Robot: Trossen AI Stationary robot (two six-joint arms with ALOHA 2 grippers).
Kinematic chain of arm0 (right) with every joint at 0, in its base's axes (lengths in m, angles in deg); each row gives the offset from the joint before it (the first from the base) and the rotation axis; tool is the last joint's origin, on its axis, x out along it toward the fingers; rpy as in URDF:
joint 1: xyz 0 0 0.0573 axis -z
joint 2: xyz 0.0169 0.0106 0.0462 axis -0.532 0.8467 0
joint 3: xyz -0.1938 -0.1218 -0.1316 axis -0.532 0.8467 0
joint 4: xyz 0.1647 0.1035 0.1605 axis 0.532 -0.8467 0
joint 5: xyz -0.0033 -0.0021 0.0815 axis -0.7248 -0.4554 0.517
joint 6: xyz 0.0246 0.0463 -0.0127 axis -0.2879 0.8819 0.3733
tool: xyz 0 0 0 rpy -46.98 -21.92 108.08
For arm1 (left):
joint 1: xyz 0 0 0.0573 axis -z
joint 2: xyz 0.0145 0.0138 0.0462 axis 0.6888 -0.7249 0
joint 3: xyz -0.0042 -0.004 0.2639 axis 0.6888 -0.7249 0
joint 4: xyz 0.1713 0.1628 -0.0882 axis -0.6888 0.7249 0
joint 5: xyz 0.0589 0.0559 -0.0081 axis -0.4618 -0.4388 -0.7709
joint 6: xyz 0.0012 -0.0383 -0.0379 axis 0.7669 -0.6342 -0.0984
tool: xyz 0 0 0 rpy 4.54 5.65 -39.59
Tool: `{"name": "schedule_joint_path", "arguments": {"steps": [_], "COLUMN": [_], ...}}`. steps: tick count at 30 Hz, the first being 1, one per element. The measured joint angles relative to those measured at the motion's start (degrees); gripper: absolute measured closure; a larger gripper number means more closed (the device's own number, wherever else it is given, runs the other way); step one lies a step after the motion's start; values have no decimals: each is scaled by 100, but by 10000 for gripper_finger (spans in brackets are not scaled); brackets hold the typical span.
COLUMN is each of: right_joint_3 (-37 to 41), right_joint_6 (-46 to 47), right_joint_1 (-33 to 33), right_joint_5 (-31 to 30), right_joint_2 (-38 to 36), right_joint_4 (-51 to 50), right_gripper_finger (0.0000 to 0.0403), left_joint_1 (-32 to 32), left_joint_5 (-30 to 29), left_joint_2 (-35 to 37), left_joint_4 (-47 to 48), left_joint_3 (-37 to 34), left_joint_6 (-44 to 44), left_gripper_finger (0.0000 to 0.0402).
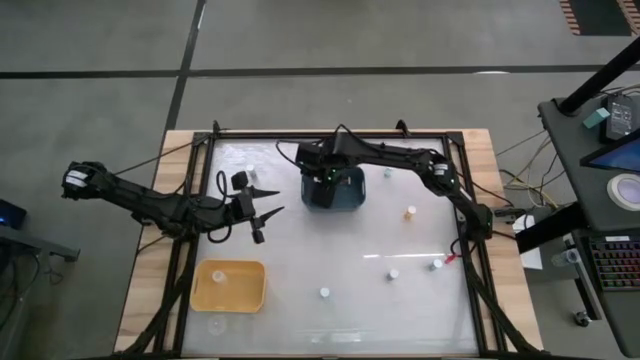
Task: Pick and place medicine bottles into bin by pill shape (circle, oval)
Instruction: Put the green tablet bottle into the yellow bin
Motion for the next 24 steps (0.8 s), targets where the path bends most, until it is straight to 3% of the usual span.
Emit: {"name": "schedule_joint_path", "arguments": {"steps": [12, 17, 24], "right_joint_3": [318, 1281, 2945], "right_joint_6": [594, 888, 1240], "right_joint_1": [-601, -745, -736], "right_joint_5": [-42, -704, -1003], "right_joint_2": [-1171, -2003, -3201], "right_joint_4": [-412, 91, 1323], "right_gripper_finger": [252, 252, 252], "left_joint_1": [-1, -1, -1], "left_joint_5": [0, -1, -1], "left_joint_2": [0, 0, 0], "left_joint_4": [-8, -13, -101], "left_joint_3": [0, 0, 0], "left_joint_6": [0, 0, 0], "left_gripper_finger": [228, 228, 228]}}
